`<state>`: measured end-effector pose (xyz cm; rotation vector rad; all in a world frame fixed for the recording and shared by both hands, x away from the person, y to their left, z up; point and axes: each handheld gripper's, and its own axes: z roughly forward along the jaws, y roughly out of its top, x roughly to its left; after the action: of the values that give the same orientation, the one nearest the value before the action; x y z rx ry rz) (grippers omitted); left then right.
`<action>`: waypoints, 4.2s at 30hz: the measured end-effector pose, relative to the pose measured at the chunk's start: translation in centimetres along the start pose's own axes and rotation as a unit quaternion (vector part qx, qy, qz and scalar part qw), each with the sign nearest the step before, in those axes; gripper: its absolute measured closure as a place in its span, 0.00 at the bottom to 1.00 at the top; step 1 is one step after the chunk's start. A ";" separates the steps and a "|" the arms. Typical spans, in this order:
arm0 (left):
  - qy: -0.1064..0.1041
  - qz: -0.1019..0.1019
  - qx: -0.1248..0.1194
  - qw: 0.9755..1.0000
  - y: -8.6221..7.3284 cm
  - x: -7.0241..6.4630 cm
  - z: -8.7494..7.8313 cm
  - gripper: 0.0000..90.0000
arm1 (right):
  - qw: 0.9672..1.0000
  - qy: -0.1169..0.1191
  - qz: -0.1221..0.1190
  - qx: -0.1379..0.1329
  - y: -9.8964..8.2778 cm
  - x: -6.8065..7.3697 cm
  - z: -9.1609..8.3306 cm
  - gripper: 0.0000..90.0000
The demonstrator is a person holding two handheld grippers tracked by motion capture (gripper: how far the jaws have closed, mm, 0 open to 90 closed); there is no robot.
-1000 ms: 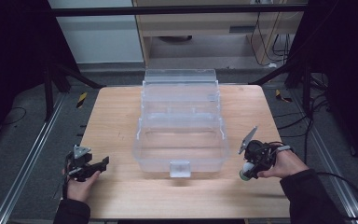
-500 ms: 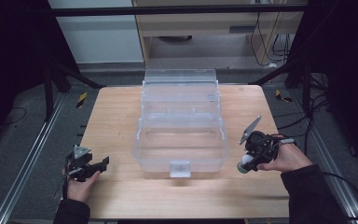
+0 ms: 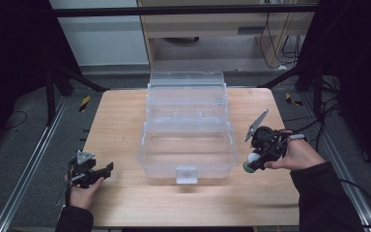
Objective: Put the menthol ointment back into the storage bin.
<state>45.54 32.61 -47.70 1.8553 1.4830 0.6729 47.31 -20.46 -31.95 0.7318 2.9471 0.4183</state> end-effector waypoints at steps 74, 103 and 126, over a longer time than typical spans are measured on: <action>0.002 -0.003 0.000 1.000 0.0 0.3 0.0 0.31 | 0.999 0.016 -0.042 0.008 7.4 -2.3 7.1 0.56; 0.003 -0.004 -0.001 1.000 0.0 0.3 0.0 0.31 | 0.998 0.024 -0.045 0.028 5.9 -2.7 10.0 0.56; 0.002 -0.002 0.000 1.000 0.0 0.3 0.0 0.31 | 0.998 0.020 -0.046 0.028 5.7 -2.4 10.4 0.55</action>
<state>45.61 32.88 -47.72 1.8528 1.4889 0.6755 53.48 -14.20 -40.27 0.5959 3.0267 0.3480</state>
